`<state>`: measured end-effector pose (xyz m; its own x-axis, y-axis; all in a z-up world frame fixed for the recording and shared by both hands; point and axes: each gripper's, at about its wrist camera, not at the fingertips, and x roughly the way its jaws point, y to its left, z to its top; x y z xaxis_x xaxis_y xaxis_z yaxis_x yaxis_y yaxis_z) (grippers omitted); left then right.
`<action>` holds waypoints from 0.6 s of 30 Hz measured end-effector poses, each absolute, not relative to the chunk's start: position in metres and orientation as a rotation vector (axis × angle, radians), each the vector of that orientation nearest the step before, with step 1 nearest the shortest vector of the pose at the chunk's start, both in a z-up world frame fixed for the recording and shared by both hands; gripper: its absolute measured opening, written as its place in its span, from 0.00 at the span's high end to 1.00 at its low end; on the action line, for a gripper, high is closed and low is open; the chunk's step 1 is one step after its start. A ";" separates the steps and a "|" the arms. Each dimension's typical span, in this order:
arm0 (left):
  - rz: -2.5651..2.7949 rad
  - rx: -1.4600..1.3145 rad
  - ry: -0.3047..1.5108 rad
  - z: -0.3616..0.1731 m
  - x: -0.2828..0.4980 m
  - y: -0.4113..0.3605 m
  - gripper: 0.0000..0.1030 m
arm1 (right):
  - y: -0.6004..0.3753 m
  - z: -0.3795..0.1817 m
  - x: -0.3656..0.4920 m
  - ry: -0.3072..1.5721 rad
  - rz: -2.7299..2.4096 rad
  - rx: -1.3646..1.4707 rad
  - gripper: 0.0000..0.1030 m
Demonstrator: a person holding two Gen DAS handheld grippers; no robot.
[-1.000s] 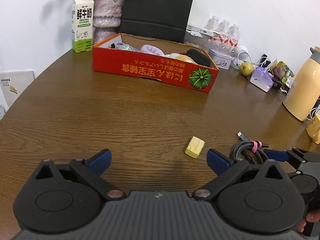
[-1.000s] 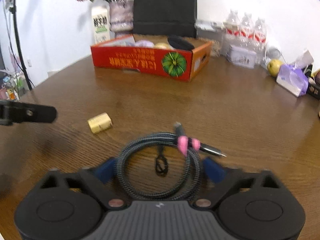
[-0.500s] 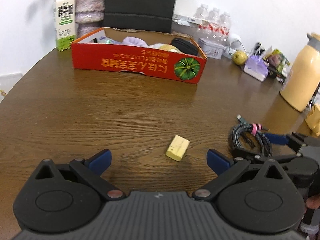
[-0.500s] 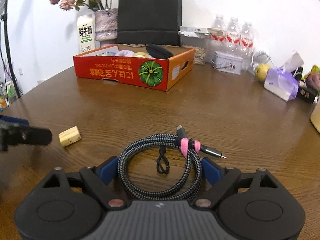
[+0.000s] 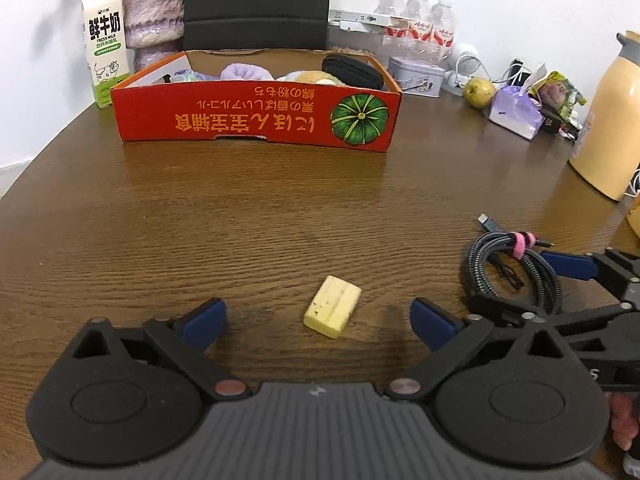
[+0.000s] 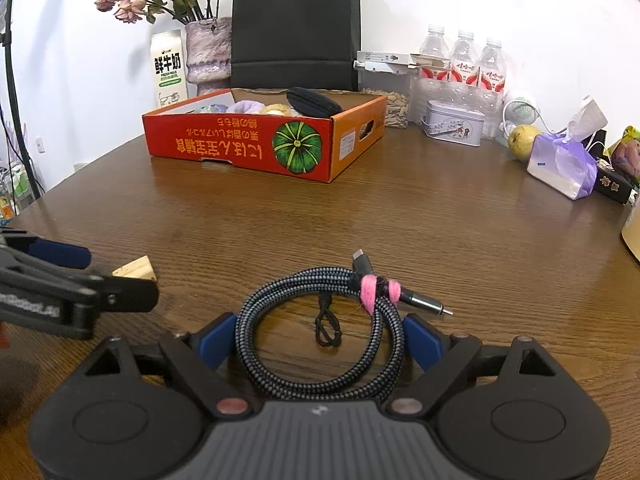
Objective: Organize objects
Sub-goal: 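Lower the left gripper onto the small yellow block and grasp it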
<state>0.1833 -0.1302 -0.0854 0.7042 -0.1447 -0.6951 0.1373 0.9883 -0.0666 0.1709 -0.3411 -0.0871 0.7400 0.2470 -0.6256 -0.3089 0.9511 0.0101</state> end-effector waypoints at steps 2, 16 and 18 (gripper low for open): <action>-0.153 -0.004 0.768 -0.086 0.184 -0.131 0.11 | -0.341 -0.087 0.171 0.672 0.307 -0.098 0.14; -0.198 0.024 0.724 -0.083 0.177 -0.139 0.79 | -0.339 -0.087 0.170 0.672 0.314 -0.104 0.14; -0.204 0.026 0.723 -0.083 0.177 -0.139 0.79 | -0.339 -0.087 0.170 0.670 0.313 -0.108 0.14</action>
